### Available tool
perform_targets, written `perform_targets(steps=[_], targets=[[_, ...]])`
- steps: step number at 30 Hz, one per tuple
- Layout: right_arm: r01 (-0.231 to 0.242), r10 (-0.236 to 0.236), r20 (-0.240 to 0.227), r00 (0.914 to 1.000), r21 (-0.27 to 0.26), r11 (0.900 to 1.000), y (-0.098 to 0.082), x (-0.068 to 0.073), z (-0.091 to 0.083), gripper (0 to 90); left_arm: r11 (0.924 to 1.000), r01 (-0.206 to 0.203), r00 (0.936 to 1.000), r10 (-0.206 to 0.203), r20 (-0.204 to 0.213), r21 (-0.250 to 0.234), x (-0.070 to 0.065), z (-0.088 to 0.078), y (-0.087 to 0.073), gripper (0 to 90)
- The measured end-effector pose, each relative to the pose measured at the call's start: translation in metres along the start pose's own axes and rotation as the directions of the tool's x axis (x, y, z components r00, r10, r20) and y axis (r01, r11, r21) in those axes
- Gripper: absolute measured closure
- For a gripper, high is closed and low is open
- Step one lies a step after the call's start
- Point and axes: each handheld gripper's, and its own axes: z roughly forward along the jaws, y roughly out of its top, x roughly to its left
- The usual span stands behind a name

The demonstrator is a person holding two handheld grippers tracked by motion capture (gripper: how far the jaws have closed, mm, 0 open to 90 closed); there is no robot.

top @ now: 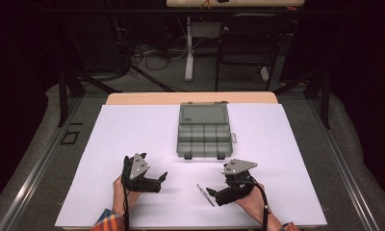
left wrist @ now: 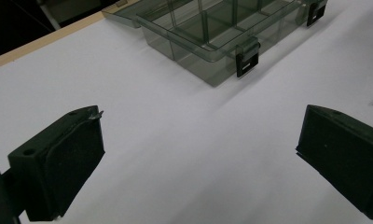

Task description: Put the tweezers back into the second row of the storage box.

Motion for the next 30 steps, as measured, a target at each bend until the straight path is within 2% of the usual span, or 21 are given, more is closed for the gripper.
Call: perform_targets(steps=[3, 7, 14, 20, 25, 26, 30], targets=[[0.011, -0.011, -0.009, 0.9999, 0.034, 0.999, 0.001, 0.007, 0.004, 0.0, 1.0, -0.005, 1.0, 0.004, 0.006, 0.006, 0.0, 0.002, 0.0, 0.0], [0.016, -0.016, -0.008, 0.9998, 0.052, 0.999, 0.002, 0.012, 0.009, 0.0, 0.9999, -0.012, 0.9999, 0.012, 0.006, 0.007, -0.001, 0.002, -0.001, 0.0], [0.029, -0.027, -0.015, 0.9995, 0.088, 0.996, 0.0, 0.02, 0.018, 7.6, 0.9998, -0.018, 0.9998, 0.018, 0.007, 0.007, -0.001, 0.002, 0.0, 0.0], [0.044, -0.041, -0.023, 0.9989, 0.133, 0.99, -0.003, 0.026, 0.026, 24.8, 0.9997, -0.021, 0.9997, 0.021, 0.009, 0.009, -0.002, 0.002, 0.0, 0.0], [0.044, -0.041, -0.025, 0.9989, 0.145, 0.988, -0.004, 0.027, 0.03, 38.7, 0.9997, -0.02, 0.9997, 0.02, 0.013, 0.012, -0.001, 0.003, -0.001, 0.0], [0.04, -0.036, -0.027, 0.999, 0.147, 0.988, -0.005, 0.027, 0.031, 43.8, 0.9997, -0.021, 0.9997, 0.021, 0.014, 0.013, -0.002, 0.003, -0.001, 0.0], [0.044, -0.039, -0.035, 0.9987, 0.157, 0.987, -0.005, 0.028, 0.032, 50.7, 0.9996, -0.024, 0.9996, 0.024, 0.013, 0.014, -0.002, 0.003, -0.001, 0.0]])
